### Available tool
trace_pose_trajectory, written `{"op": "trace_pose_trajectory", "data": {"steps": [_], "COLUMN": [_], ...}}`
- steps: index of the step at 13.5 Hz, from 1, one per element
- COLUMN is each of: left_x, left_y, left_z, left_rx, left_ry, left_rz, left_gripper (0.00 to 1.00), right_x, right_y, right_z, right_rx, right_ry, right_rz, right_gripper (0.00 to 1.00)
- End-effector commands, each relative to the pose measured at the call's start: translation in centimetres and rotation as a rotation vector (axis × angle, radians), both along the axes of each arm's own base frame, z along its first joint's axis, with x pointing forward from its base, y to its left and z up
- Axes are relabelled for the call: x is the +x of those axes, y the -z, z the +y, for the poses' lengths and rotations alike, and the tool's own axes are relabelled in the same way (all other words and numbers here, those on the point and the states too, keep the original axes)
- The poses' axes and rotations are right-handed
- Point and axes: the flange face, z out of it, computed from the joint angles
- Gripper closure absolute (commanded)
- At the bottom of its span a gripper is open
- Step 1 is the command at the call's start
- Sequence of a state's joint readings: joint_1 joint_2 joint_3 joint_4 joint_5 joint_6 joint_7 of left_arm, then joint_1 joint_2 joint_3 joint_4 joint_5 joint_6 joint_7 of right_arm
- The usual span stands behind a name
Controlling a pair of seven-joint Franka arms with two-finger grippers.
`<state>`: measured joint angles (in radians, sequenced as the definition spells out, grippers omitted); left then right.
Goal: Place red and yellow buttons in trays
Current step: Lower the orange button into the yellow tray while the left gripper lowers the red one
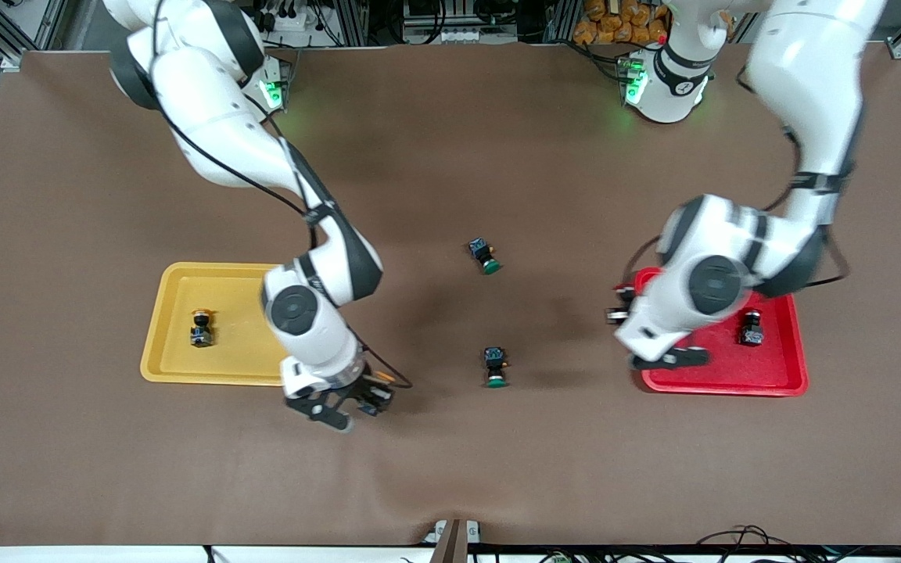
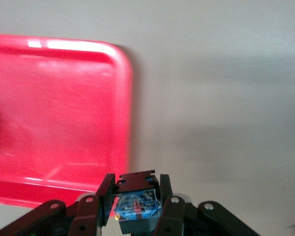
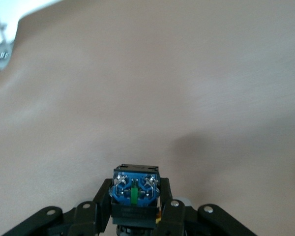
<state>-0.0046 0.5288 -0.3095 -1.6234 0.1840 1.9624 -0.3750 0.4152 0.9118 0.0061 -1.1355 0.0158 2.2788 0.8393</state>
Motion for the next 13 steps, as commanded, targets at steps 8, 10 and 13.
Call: {"op": "trace_pose_trajectory", "data": {"steps": [8, 10, 13], "left_x": [1.5, 1.3, 1.0], "left_y": [5.8, 8.0, 8.6], "left_z": [13.0, 13.5, 13.8], "left_rx": [-0.068, -0.086, -0.087], "left_ry": [0.162, 0.162, 0.157], "left_rz": [-0.021, -0.043, -0.046], "left_gripper": [1.00, 1.00, 0.27], "right_x": [-9.8, -10.8, -11.4], "right_y": [-24.4, -22.2, -15.1], "right_z": [-21.5, -24.5, -26.9], "right_rx": [-0.114, -0.116, -0.119], "right_ry": [-0.324, -0.373, -0.407], "right_rz": [0.264, 0.251, 0.223], "right_gripper": [1.00, 1.00, 1.00]}}
